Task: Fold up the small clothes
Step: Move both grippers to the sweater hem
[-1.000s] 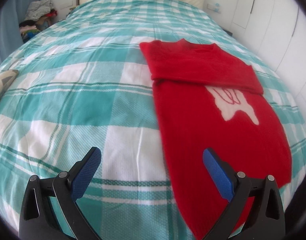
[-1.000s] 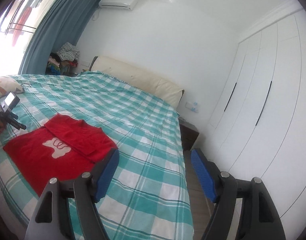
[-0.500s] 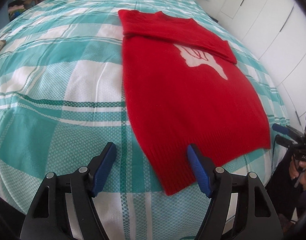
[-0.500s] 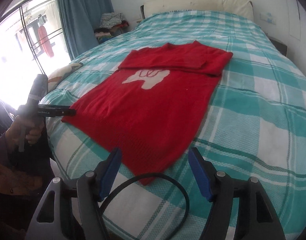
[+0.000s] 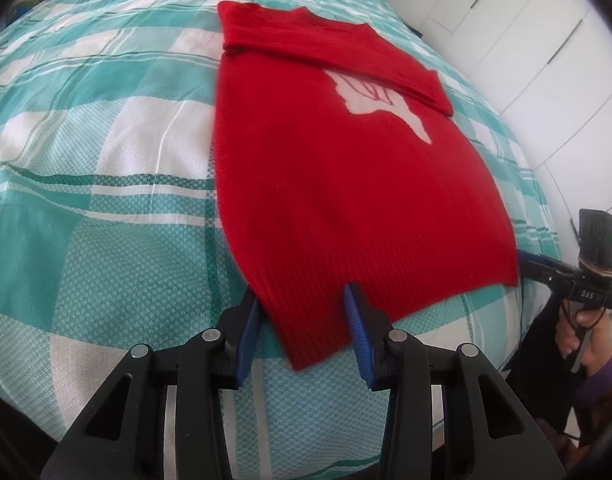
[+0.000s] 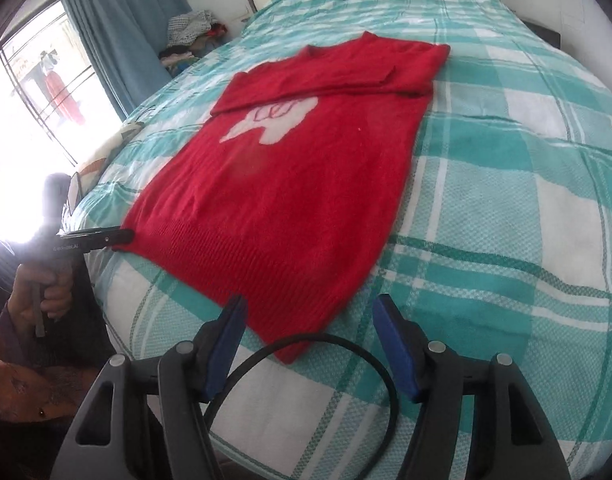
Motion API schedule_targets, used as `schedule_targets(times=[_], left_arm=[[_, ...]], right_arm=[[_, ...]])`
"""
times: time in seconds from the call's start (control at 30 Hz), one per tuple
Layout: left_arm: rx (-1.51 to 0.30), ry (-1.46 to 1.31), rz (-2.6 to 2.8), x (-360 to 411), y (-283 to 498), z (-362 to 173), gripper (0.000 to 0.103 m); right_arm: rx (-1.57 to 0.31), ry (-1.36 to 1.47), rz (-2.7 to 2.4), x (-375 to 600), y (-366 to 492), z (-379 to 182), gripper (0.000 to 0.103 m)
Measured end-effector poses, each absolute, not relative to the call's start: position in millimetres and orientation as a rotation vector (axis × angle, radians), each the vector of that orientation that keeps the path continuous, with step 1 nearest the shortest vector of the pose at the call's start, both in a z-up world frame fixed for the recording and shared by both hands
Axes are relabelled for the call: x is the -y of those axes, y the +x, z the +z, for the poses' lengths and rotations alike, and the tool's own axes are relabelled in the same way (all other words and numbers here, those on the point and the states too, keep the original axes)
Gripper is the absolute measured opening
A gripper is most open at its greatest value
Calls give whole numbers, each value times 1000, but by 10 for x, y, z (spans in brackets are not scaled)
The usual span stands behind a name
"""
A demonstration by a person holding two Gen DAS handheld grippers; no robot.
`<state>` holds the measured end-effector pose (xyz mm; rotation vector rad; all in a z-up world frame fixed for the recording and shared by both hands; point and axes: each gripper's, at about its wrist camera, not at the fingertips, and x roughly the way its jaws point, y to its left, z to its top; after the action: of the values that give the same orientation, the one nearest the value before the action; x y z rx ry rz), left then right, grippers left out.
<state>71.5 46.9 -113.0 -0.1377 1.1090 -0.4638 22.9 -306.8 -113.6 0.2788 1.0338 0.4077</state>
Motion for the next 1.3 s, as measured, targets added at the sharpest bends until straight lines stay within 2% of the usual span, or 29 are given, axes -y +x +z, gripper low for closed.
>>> schedule_targets(times=[0.13, 0.3, 0.37, 0.5, 0.57, 0.63, 0.87, 0.93, 1.03, 1.17, 1.3], left_arm=[[-1114, -164, -466, -495, 726, -1124, 40], [-1096, -180, -467, -529, 757, -1124, 43], [-1070, -163, -447, -536, 822, -1053, 47], [-925, -135, -342, -637, 1081, -790, 71], [-866, -132, -289, -694, 1234, -692, 74], [-822, -120, -264, -713, 1337, -641, 74], [-804, -134, -256, -797, 1429, -844, 74], [-837, -166, -244, -855, 1440, -888, 74], [-839, -189, -257, -873, 1407, -866, 74], [-861, -150, -281, -786, 1287, -862, 79], [-977, -181, -365, -745, 1082, -997, 79]], right_arm=[[-990, 469, 429, 3284, 243, -1108, 61], [-868, 322, 401, 3289, 105, -711, 61], [-831, 370, 436, 3345, 42, -553, 61], [-716, 333, 392, 3406, -56, -166, 61], [-627, 196, 297, 3349, -117, 48, 64], [-536, 166, 271, 3352, -166, 205, 72], [-261, 592, 519, 3553, -313, 556, 78], [-280, 637, 616, 3447, -267, 649, 83], [-482, 652, 765, 3225, -81, 593, 85], [-755, 603, 733, 2983, 39, 78, 85], [-966, 533, 564, 2970, 137, -679, 85]])
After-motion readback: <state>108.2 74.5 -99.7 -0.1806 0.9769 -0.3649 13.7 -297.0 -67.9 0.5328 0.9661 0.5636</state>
